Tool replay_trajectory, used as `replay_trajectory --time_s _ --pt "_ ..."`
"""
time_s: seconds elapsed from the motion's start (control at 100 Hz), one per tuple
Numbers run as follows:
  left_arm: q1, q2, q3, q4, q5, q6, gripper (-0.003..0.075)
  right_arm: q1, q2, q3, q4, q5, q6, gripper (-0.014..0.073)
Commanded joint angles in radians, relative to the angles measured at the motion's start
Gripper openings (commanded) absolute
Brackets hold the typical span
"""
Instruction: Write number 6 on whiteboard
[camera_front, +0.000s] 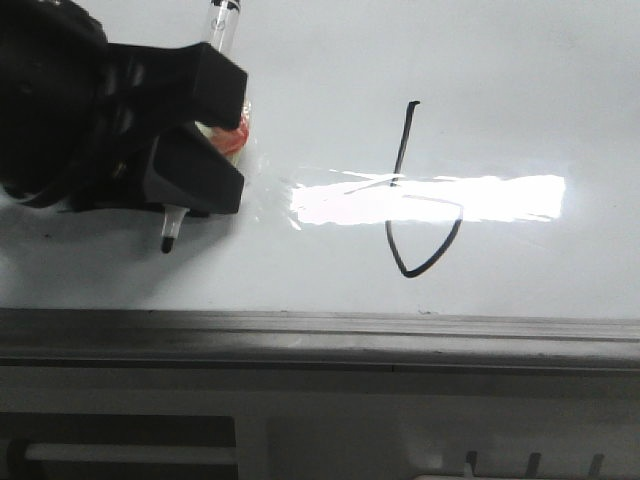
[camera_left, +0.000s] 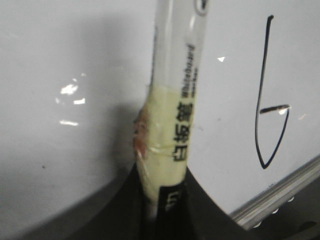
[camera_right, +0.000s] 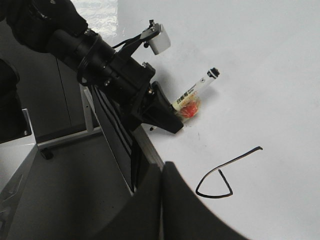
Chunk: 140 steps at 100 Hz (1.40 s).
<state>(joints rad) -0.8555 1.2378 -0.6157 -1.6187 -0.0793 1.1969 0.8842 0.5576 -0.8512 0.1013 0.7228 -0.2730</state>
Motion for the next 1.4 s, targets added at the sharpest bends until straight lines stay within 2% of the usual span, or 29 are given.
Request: replay_trajectory --time_s 0.0,0.35,0.84,0.97,1.18,1.39 --pt "0.001 -0.001 -0.047 -0.005 -0.066 -0.008 -0.0019 -0.009 0.003 -0.028 -0.003 -0.069 0.010 -0.0064" --pt "0.001 0.078 -0.065 -0.092 -0.082 -0.008 -0.0019 -0.009 0.003 -0.028 -0.003 -0.069 0.022 -0.0064" --pt "0.001 0.078 -0.065 -0.160 -0.091 -0.008 -0.0019 -0.009 0.003 -0.028 -0.003 -0.066 0.045 -0.0064" --pt "0.001 0.084 -0.065 -0.216 -0.104 -0.008 -0.0019 -0.009 0.003 -0.028 -0.003 -0.066 0.050 -0.0064" --pt "0.001 0.138 -0.065 -0.223 -0.065 -0.008 -0.0019 -0.009 0.003 -0.028 -0.003 -0.066 0.057 -0.0064" --pt "0.001 0.148 -0.065 -0.223 -0.083 -0.008 -0.0019 -0.009 0.003 -0.028 -0.003 -0.063 0.057 -0.0064"
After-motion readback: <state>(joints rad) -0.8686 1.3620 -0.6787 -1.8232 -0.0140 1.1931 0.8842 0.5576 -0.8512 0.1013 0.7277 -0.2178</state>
